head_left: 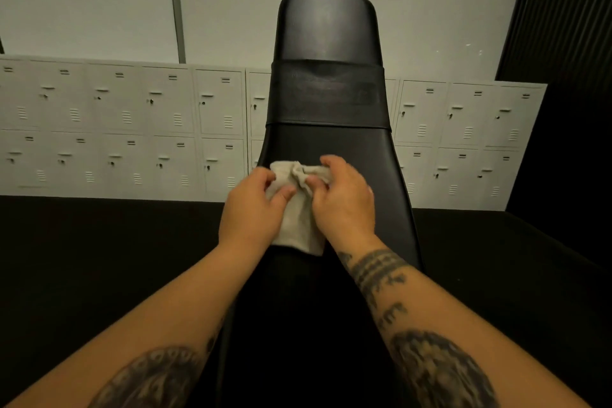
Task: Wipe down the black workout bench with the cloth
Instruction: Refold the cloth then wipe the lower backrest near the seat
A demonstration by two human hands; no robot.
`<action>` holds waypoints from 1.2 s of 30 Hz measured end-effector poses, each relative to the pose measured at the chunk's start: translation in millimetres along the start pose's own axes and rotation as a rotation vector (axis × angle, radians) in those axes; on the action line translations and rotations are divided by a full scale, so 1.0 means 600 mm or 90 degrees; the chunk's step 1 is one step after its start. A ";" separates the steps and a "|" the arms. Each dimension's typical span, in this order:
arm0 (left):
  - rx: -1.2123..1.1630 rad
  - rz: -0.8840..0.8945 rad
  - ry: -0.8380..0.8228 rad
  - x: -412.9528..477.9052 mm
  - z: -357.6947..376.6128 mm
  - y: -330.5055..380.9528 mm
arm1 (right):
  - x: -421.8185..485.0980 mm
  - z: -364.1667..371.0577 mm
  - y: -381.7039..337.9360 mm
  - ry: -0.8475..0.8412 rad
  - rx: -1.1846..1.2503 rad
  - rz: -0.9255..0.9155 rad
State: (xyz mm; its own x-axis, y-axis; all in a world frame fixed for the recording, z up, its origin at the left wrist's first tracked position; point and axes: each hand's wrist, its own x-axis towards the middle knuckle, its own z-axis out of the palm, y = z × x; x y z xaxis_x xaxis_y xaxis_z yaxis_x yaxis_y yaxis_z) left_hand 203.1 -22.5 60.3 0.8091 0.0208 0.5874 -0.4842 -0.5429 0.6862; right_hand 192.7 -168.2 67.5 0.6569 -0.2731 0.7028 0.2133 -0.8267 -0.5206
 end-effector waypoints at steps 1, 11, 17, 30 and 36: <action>0.058 0.027 0.002 0.012 0.011 -0.004 | 0.013 0.012 0.003 0.006 -0.085 -0.035; 0.190 0.088 -0.002 -0.087 0.031 -0.056 | -0.085 0.025 0.069 0.031 -0.228 -0.206; 0.236 0.109 -0.132 -0.184 -0.003 -0.102 | -0.171 -0.018 0.073 -0.117 -0.235 -0.286; -0.045 -0.401 -0.323 -0.293 -0.131 -0.010 | -0.300 -0.142 -0.034 -0.335 0.251 0.412; -0.201 -0.532 -0.380 -0.245 -0.179 0.118 | -0.250 -0.236 -0.095 -0.415 0.453 0.710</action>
State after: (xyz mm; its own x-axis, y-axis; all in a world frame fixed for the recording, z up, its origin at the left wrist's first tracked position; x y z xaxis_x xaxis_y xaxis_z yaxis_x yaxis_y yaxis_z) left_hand 13.8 26.3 68.7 0.9140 -0.1751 -0.3659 0.3037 -0.3027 0.9034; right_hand -20.4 -149.8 60.3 0.8777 -0.1675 -0.4489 -0.4337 0.1205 -0.8930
